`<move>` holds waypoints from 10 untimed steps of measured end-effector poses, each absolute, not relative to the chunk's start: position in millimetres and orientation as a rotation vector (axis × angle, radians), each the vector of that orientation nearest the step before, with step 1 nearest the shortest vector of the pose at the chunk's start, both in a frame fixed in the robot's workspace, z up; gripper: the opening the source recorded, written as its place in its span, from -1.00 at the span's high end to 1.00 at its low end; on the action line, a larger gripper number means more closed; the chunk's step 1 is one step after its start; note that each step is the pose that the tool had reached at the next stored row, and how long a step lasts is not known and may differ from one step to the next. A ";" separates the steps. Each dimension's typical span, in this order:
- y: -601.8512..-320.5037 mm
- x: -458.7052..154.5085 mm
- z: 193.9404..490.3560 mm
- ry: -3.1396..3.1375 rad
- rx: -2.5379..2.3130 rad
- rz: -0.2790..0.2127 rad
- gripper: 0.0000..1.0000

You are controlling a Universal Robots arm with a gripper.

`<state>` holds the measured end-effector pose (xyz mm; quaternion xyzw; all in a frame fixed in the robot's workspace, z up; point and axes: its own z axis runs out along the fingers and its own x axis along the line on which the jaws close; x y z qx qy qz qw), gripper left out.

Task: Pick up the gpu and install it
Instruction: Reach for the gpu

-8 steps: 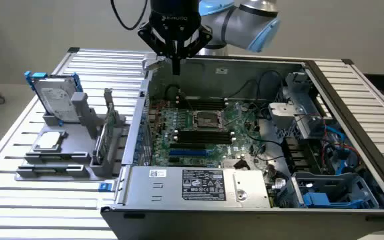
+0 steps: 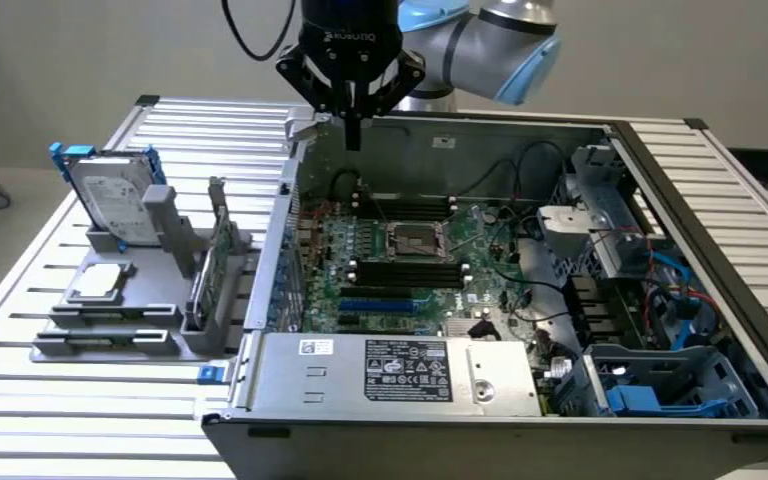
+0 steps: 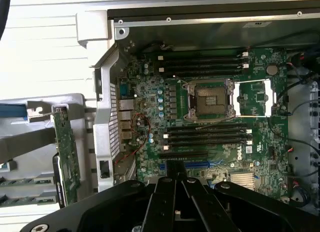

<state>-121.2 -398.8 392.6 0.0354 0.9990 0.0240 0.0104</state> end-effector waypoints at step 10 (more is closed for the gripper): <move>-398.4 -135.0 392.6 3.118 0.110 0.075 0.79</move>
